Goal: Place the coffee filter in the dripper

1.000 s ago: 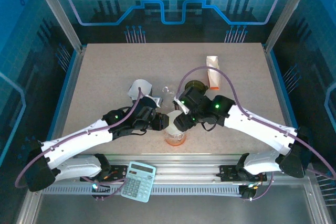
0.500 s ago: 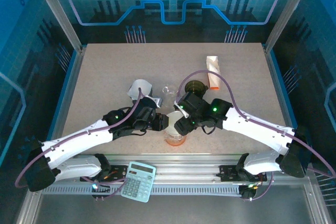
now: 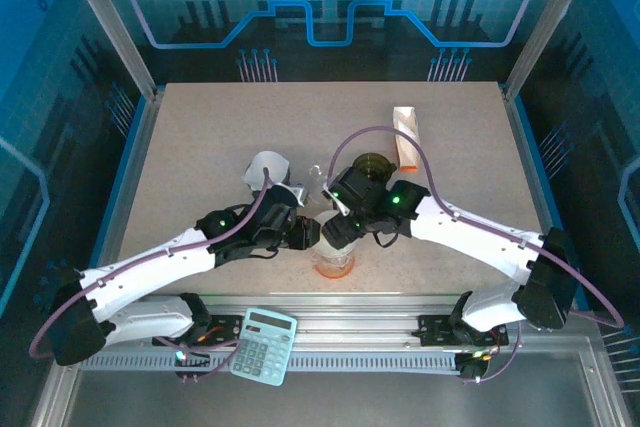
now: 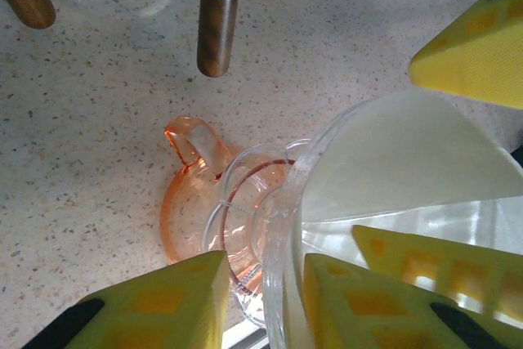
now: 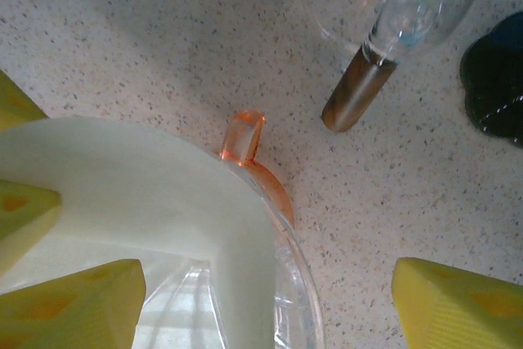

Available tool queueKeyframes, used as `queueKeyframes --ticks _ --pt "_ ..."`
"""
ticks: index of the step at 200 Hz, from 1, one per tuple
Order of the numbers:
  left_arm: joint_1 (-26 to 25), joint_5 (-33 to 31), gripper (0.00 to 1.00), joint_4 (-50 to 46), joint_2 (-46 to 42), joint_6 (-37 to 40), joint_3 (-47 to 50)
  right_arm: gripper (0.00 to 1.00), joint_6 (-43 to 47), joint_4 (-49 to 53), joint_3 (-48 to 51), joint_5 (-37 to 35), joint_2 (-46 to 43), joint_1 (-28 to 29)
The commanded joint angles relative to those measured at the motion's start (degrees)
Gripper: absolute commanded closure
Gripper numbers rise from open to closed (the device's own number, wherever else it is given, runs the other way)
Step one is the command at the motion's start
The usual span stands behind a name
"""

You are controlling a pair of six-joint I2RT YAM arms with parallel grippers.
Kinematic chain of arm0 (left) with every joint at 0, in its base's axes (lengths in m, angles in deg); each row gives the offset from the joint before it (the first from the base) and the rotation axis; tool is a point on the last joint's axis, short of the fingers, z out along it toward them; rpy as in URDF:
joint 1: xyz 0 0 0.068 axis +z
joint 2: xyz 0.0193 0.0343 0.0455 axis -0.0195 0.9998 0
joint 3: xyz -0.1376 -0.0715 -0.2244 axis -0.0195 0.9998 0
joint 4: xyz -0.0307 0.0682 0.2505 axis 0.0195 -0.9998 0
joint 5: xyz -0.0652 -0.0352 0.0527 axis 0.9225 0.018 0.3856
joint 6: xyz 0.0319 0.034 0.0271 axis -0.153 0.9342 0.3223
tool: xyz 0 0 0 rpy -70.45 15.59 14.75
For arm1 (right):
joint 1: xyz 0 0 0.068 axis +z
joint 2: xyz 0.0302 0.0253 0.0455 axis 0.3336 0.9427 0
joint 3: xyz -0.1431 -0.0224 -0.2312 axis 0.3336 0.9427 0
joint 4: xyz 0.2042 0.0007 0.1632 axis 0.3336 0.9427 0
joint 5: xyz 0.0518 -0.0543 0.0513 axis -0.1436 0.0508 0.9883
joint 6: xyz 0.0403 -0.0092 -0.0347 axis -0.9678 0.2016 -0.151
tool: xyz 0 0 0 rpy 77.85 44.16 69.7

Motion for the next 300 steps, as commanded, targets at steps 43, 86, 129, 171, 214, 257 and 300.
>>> queueKeyframes --ticks 43,86,129,171,214,257,300 --pt "0.0 2.0 0.69 1.4 0.9 -0.4 0.0 0.2 -1.3 -2.8 3.9 -0.3 2.4 -0.5" --pt "0.1 2.2 0.66 1.2 1.0 -0.7 -0.2 0.2 -1.5 -4.3 4.3 -0.5 3.8 -0.5" --pt "0.4 1.7 0.57 0.9 -1.9 -1.7 0.3 0.2 -1.6 -4.7 4.6 -0.6 4.3 -0.7" --pt "1.3 2.7 0.49 2.9 -4.4 -2.3 1.5 0.21 -1.6 -4.8 4.3 -0.4 5.5 -0.8" --pt "1.5 3.3 0.55 3.1 -3.0 -1.9 1.7 0.21 -1.5 -4.6 4.1 -0.4 5.5 -0.9" --pt "1.7 1.3 0.67 1.0 -2.0 -2.8 1.5 0.22 -1.6 -4.3 4.0 -0.4 5.3 -0.9" --pt "1.7 2.8 0.84 1.7 -1.6 -2.7 1.5 0.22 -1.6 -4.1 4.1 -0.7 5.2 -0.9"
